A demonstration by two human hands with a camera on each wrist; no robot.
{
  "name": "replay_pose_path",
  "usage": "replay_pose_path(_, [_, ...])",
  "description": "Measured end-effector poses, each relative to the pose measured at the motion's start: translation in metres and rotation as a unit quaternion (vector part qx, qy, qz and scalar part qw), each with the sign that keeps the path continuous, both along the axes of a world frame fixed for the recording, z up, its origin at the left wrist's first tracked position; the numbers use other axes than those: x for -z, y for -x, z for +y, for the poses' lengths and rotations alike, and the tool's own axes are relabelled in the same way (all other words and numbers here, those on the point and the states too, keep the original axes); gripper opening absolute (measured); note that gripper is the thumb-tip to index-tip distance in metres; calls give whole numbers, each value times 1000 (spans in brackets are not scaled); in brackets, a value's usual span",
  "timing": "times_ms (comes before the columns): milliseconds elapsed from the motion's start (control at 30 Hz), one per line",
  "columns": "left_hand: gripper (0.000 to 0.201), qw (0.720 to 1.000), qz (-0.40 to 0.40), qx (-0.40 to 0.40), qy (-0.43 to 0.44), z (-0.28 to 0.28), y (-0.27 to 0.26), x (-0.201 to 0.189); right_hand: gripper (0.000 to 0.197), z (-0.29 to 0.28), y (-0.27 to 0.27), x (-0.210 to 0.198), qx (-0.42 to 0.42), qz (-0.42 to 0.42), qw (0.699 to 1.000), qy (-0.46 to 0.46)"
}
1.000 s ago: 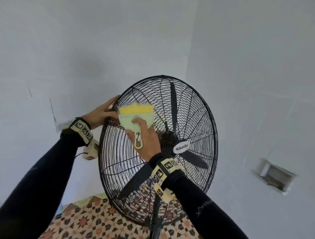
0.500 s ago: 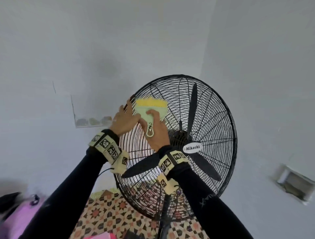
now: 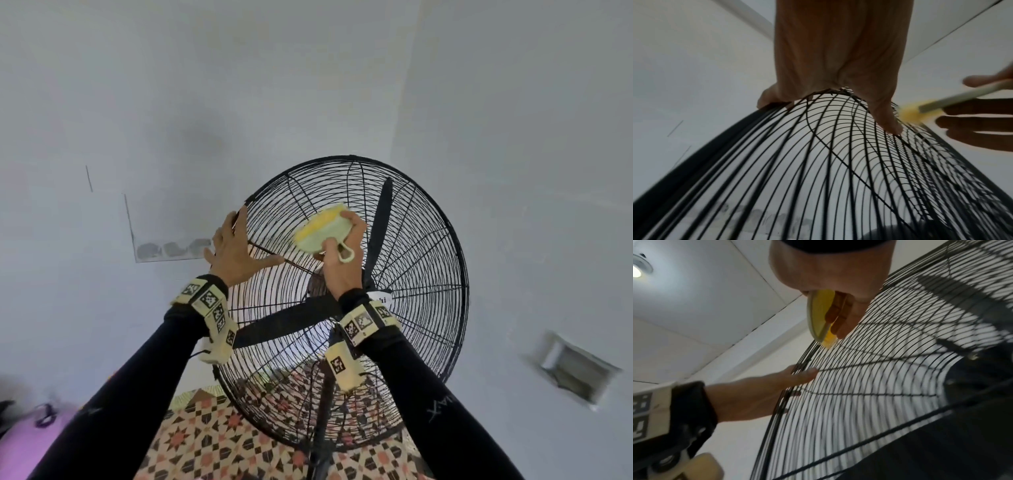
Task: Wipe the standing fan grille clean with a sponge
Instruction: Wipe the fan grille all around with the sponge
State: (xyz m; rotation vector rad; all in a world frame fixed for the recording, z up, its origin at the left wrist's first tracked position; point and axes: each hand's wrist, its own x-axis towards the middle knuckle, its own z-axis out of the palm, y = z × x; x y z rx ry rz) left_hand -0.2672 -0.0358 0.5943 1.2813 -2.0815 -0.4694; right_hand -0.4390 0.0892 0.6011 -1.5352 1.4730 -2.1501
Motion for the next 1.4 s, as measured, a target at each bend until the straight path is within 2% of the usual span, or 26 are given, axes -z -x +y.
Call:
replay_pose_path(167, [144, 999, -33, 35, -20, -28, -9, -7, 68, 6, 28, -15, 9, -35, 999, -27])
replay_pose_path(267, [152, 997, -60, 43, -31, -37, -9, -18, 72, 5, 44, -25, 38, -27, 998, -50])
replay_pose_path(333, [154, 994, -92, 36, -37, -32, -4, -27, 61, 4, 51, -33, 61, -32, 996, -53])
replay_pose_path(433, [154, 996, -83, 29, -18, -18, 11, -36, 44, 1, 61, -60, 140, 0, 988, -59])
replay_pose_path(533, [162, 996, -84, 28, 8, -12, 21, -41, 23, -8, 79, -100, 282, 73, 954, -68])
replay_pose_path(600, [159, 993, -103, 42, 39, -13, 26, -43, 24, -16, 92, -129, 350, 114, 928, -60])
replay_pose_path(700, [142, 991, -101, 53, 63, -15, 32, -51, 31, -32, 99, -164, 392, 175, 897, -108])
replay_pose_path(767, [132, 992, -85, 56, 75, -16, 39, -61, 33, -44, 97, -179, 411, 246, 861, -172])
replay_pose_path(867, [126, 991, -75, 64, 95, -21, 45, -70, 30, -60, 82, -184, 395, 370, 812, -219])
replay_pose_path(933, [124, 990, -70, 58, 104, -24, 45, -68, 28, -72, 63, -177, 359, 441, 797, -206])
replay_pose_path(1000, [123, 990, -56, 50, 119, -25, 44, -61, 21, -80, 38, -170, 254, 478, 827, -153])
replay_pose_path(1067, [122, 990, -34, 48, 129, -26, 42, -57, 21, -86, 25, -170, 158, 472, 860, -114])
replay_pose_path(1100, [122, 990, -31, 46, 130, -25, 41, -55, 23, -88, 29, -176, 161, 449, 873, -106])
replay_pose_path(1167, [123, 989, -35, 42, 134, -22, 41, -54, 24, -88, 52, -190, 252, 379, 881, -131])
replay_pose_path(1233, [123, 989, -36, 36, 142, -20, 42, -52, 27, -85, 74, -193, 367, 359, 830, -219])
replay_pose_path(1267, [123, 988, -35, 32, 144, -20, 42, -51, 31, -84, 75, -189, 381, 391, 799, -252])
replay_pose_path(1333, [122, 989, -34, 23, 145, -21, 43, -50, 35, -87, 63, -179, 334, 499, 760, -247])
replay_pose_path(1367, [122, 989, -32, 18, 144, -22, 43, -49, 36, -88, 55, -174, 284, 544, 759, -216])
replay_pose_path(1400, [122, 989, -31, 14, 143, -24, 43, -49, 40, -89, 48, -171, 225, 565, 771, -189])
